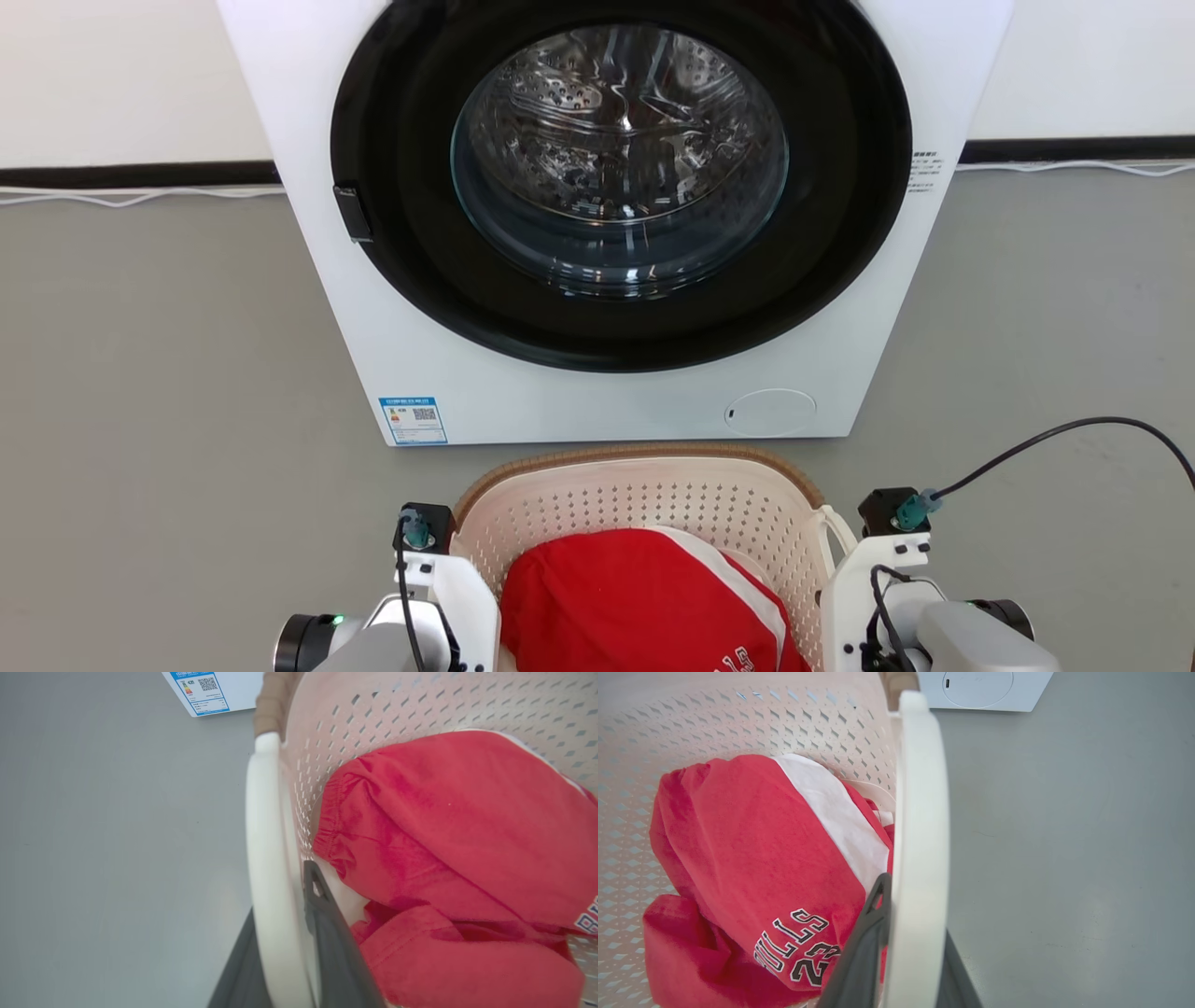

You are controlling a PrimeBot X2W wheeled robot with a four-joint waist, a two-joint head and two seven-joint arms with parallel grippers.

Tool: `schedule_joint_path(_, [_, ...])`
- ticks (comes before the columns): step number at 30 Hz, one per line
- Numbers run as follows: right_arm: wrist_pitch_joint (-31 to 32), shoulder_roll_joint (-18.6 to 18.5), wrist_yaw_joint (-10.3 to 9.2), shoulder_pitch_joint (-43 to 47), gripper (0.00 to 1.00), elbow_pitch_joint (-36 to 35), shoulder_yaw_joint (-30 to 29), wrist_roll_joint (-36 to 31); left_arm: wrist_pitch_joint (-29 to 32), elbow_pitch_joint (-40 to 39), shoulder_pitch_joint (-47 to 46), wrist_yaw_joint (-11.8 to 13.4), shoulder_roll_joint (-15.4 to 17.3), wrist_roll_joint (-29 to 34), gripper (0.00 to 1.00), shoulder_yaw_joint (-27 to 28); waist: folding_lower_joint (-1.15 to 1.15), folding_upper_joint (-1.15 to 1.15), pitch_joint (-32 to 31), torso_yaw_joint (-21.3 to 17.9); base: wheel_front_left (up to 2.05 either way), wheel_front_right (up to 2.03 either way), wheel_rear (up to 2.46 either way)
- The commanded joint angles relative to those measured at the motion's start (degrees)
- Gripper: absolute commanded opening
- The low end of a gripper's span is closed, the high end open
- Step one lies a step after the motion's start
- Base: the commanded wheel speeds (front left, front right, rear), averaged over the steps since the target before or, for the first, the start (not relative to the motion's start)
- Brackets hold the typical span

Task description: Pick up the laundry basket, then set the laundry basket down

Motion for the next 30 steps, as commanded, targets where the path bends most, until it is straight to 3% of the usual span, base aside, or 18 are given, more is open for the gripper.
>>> schedule_joint_path(1, [-0.36,0.64,0.86,-0.07,0.0,-0.96,0.97,0.34,0.79,-0.62,-0.8,-0.03,0.78,-0.36,0.0,0.13,0.0,0.0,-0.54,-0.06,0.0,0.0,0.0])
schedule_joint_path(30, [1.73,0.64,0.86,0.77,0.0,-0.92,-1.46,-1.92,2.7,-0.69,-0.32,-0.37,0.78,-3.9,0.0,-3.86,0.0,0.0,-1.03,-0.22,0.0,0.0,0.0])
